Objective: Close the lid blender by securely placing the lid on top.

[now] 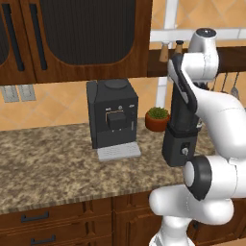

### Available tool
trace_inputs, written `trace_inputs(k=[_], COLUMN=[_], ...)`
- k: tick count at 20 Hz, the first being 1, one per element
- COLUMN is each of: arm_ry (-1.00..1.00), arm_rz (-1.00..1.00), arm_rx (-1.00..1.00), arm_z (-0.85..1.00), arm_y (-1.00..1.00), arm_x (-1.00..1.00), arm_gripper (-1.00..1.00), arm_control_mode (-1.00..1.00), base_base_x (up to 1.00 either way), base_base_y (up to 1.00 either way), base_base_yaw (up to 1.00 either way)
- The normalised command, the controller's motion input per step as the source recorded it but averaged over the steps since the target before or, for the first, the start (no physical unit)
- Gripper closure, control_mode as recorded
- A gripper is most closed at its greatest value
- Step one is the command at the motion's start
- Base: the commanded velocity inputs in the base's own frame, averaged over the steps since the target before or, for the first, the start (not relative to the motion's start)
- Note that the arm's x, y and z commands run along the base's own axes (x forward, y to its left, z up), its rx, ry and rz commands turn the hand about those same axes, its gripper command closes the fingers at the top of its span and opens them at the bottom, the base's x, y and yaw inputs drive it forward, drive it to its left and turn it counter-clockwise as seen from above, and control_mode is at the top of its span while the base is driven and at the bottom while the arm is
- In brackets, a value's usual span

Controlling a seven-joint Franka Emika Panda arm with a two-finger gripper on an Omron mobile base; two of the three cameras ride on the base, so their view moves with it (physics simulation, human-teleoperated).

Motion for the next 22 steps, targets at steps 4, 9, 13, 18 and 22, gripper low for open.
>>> trace_inputs(k=[4,9,13,18,22], arm_ry=[-0.18,-0.25,-0.19,-0.12,-0.09], arm_rz=[0.00,0.00,0.00,0.00,0.00], arm_rx=[0.00,0.00,-0.05,-0.18,-0.21], arm_z=[-0.08,-0.28,-0.36,-0.05,-0.14], arm_y=[0.00,0.00,0.07,0.43,0.48], arm_x=[-0.13,-0.60,-0.88,-1.00,-1.00], arm_gripper=[-1.00,-1.00,-1.00,-1.00,-1.00], arm_control_mode=[-1.00,-1.00,-1.00,-1.00,-1.00], base_base_x=[0.00,0.00,0.00,0.00,0.00], base_base_y=[0.00,0.00,0.00,0.00,0.00], base_base_yaw=[0.00,0.00,0.00,0.00,0.00])
